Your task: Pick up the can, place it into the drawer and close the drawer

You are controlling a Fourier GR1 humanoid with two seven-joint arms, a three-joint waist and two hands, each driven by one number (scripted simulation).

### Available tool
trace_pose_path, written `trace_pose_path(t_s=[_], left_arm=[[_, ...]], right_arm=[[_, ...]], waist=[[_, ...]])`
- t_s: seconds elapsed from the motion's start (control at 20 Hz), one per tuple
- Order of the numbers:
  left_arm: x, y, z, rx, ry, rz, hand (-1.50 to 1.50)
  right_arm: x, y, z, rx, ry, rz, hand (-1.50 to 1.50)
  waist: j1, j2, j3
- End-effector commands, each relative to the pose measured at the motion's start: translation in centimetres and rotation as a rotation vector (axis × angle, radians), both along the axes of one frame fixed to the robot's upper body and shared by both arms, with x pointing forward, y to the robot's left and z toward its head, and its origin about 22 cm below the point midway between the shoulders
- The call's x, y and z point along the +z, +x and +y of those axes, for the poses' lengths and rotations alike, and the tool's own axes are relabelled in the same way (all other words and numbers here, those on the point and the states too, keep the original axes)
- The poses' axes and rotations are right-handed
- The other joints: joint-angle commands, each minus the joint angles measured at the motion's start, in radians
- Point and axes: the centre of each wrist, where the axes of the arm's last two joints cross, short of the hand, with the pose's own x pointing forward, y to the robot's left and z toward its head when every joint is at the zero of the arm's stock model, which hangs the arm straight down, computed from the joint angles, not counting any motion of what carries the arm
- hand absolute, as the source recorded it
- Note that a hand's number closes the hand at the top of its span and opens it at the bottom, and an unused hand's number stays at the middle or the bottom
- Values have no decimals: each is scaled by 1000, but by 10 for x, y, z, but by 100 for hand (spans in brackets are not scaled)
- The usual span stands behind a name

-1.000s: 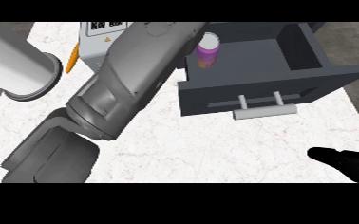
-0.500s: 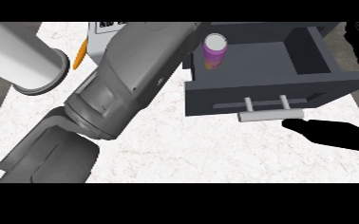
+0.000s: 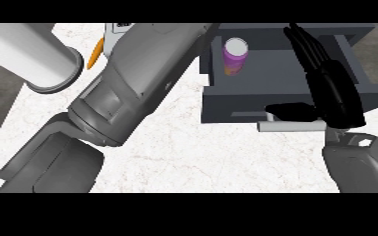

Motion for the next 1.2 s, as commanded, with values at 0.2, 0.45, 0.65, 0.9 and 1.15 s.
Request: trace_pose_path(t_s=[0.2,0.45,0.65,0.9,1.15], left_arm=[[3,11,29,-15,-53,12,-150],[13,13,39,14,-37,16,-150],[3,14,52,24,-20,21,-150],[6,14,62,44,-6,9,-150],[4,12,71,16,-10,28,-150]], right_arm=[[-56,48,12,-22,-161,3,-150],[-73,76,26,-64,-182,-20,-150],[-77,95,11,-141,-189,-41,-150],[-83,115,28,-211,-201,-118,-150],[-58,140,35,-240,-215,-158,-150]], waist=[[27,-2,0],[47,-10,-1],[66,-16,-1],[77,-11,0],[100,-8,-1]])
